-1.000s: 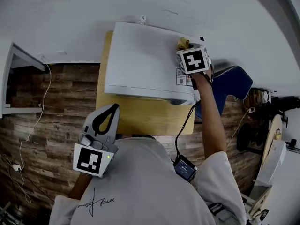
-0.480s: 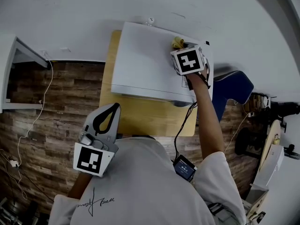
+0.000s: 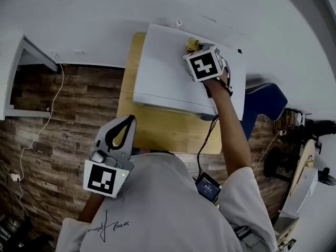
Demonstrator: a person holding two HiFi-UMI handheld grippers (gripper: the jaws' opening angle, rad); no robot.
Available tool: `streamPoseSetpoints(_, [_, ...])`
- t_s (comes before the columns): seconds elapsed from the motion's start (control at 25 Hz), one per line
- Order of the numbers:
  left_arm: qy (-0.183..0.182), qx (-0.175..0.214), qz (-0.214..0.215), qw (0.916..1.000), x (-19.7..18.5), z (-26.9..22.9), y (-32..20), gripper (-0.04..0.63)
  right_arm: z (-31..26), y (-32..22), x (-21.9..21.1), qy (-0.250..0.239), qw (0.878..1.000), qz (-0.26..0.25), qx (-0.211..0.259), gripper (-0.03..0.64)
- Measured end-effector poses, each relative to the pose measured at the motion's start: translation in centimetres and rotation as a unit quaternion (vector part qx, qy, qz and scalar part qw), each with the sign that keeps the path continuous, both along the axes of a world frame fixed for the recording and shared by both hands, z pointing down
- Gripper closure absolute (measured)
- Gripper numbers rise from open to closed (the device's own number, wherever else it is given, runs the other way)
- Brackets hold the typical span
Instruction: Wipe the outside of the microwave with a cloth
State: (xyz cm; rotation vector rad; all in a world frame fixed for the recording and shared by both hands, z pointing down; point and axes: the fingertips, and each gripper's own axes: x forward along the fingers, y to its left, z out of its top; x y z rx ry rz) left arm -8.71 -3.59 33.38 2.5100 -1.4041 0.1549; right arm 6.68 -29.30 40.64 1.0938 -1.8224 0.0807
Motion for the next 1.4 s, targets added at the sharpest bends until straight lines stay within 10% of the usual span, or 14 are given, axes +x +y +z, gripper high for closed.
streamPoseSetpoints(0.96, [-0.011,0.002,-0.048,0.9988,-4.2,-0.2,1.3,0.606,-0.1,0.9,-12.9,-0.037,0.994,-0.098,-0.003,0.497])
streamPoseSetpoints(1.4, [-0.013,0.003,-0.059,0.9982,-4.4,-0.5,1.2,0.606,-2.2,3.2,-17.3,-0.139,0.978,-0.149,-0.041,0.497])
